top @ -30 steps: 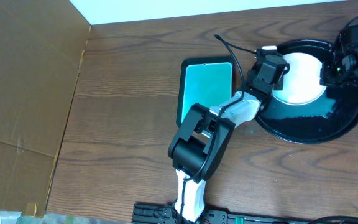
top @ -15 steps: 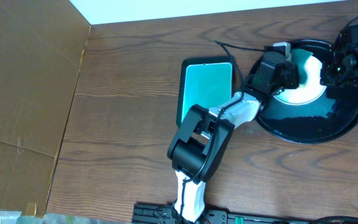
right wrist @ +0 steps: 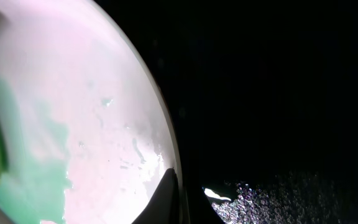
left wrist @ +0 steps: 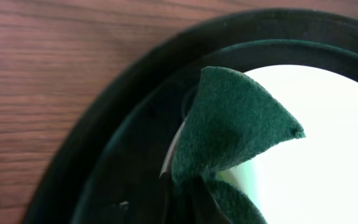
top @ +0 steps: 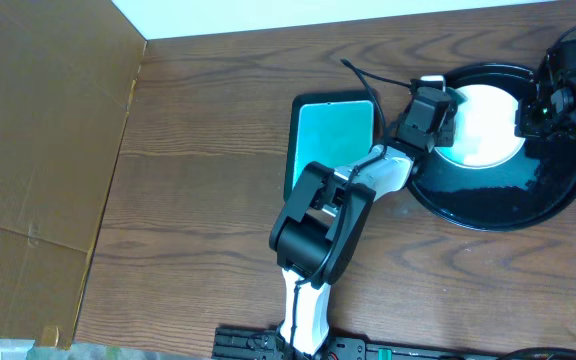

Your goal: Clean dirty plates on tray and stack at the side

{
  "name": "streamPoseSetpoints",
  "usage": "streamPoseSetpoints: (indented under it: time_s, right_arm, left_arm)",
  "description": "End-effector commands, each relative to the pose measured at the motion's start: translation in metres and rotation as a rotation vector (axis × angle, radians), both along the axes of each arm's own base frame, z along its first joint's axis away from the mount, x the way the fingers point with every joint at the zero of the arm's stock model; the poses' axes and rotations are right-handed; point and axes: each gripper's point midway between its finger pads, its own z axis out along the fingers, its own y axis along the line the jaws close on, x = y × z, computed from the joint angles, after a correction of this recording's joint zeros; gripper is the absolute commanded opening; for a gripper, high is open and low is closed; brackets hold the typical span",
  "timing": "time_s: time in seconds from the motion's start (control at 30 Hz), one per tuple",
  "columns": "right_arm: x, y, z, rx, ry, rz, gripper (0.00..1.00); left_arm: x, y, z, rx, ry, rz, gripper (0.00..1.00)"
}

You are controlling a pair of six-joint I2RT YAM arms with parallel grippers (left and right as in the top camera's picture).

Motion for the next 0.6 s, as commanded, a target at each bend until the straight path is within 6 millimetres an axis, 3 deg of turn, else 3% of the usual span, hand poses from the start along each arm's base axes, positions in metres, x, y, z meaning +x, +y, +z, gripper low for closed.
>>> streamPoseSetpoints:
  time_s: [0.0, 0.17, 0.27, 0.4, 0.57]
  right_arm:
    - [-0.010, -0.002, -0.024, -0.033, 0.059, 0.001, 0.01]
    - [-0.001, 0.000, -0.014, -0.035, 0.007, 0.039, 0.01]
    - [0.007, 0.004, 0.001, -0.045, -0.064, 0.100, 0.01]
    - [0.018, -0.007, 0.032, -0.183, -0.176, 0.148, 0.01]
    - [0.027, -0.020, 0.088, -0.478, -0.336, 0.216, 0.01]
  left_arm:
    - [0.015, 0.045, 0.047, 0.092, -0.106, 0.125, 0.07]
    - [0.005, 0.047, 0.125, -0.007, -0.193, 0.150, 0.07]
    - [-0.008, 0.058, 0.155, -0.011, -0.203, 0.159, 0.07]
    - [-0.026, 0.089, 0.156, 0.042, -0.124, 0.202, 0.07]
    - [-0.043, 0.145, 0.117, 0.137, 0.058, 0.310, 0.07]
